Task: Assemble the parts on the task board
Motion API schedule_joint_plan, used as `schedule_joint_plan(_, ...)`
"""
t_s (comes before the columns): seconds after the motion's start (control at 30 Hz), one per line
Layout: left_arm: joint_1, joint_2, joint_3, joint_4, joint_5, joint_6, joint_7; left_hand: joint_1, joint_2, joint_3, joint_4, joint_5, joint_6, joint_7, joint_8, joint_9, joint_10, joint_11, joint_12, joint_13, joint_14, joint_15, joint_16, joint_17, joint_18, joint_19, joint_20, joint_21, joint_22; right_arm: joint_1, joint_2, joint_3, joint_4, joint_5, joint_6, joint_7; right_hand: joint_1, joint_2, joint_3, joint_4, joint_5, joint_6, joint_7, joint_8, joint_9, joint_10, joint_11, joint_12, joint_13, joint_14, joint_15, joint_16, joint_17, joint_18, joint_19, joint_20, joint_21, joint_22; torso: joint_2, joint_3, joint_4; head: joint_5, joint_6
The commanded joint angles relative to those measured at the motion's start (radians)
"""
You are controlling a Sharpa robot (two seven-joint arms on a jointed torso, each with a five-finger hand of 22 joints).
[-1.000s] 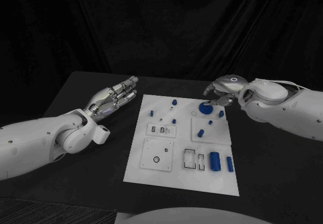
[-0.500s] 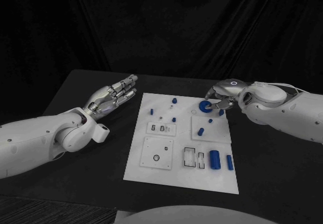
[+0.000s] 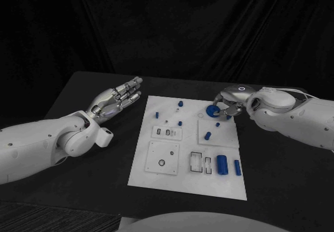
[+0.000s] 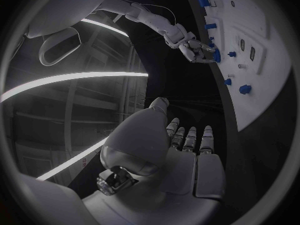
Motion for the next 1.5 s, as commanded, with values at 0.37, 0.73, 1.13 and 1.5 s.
schedule_joint_plan(0.37,-0.002,0.002,0.001,0.000,0.001,0.021,0.102,0.000,0.007,0.005,0.000,-0.001,-0.003,0.004,0.001,0.000,0.002,0.007,-0.004,-0.001,-0.002,0.009,-0.004,-0.002,0.006,0.001,0.007,-0.006,-0.001,-0.012,0.008,-0.001,-0.008,-0.002,-0.002,-0.004,0.075,0.005,0.037,-0.098,0.216,0.065,-0.010,0.088,0.084,0.108,-0.003,0.002,0.263,0.104,-0.010,0.003,0.263,-0.010,-0.006,-0.006,-0.015,0.147,0.000,0.0010,-0.0006,0.001,-0.001)
schedule_joint_plan(0.73,-0.003,-0.001,0.001,0.000,0.001,0.023,0.099,0.000,0.008,0.008,-0.001,-0.001,-0.002,0.005,0.001,0.000,0.002,0.008,-0.004,-0.001,-0.002,0.013,-0.004,-0.002,0.006,0.001,0.011,-0.006,-0.001,0.011,-0.014,-0.001,0.048,-0.002,-0.069,0.009,0.059,-0.001,0.051,-0.111,0.312,0.057,-0.011,0.138,0.140,0.108,-0.002,0.002,0.263,0.104,-0.010,0.003,0.263,-0.013,0.002,-0.006,-0.009,0.156,0.000,-0.0009,-0.0004,0.004,-0.001)
schedule_joint_plan(1.13,-0.003,0.007,0.001,-0.004,0.001,0.025,0.096,-0.001,0.007,0.009,-0.001,-0.001,-0.002,0.005,0.001,0.000,0.002,0.008,-0.004,-0.001,-0.002,0.015,-0.004,-0.002,0.006,0.001,0.013,-0.006,-0.001,0.067,0.026,-0.001,0.109,-0.002,-0.075,0.025,0.042,-0.006,0.050,-0.101,0.298,0.049,-0.009,0.144,0.150,0.108,0.001,0.002,0.263,0.104,-0.008,0.003,0.263,-0.014,0.007,-0.005,-0.003,0.161,-0.001,-0.0012,0.0016,-0.003,-0.005)
schedule_joint_plan(1.5,-0.003,0.005,0.001,0.001,0.001,0.022,0.094,-0.001,0.007,0.010,-0.002,-0.001,-0.002,0.005,0.001,0.000,0.002,0.009,-0.004,-0.001,-0.002,0.016,-0.004,-0.002,0.006,0.001,0.015,-0.006,-0.001,0.072,0.136,-0.001,0.074,-0.002,-0.035,0.056,0.038,-0.005,0.052,-0.097,0.292,0.043,-0.007,0.143,0.151,0.108,0.002,0.002,0.263,0.104,-0.006,0.003,0.263,-0.014,0.006,-0.004,-0.005,0.160,0.002,-0.0027,0.0037,-0.001,-0.006)
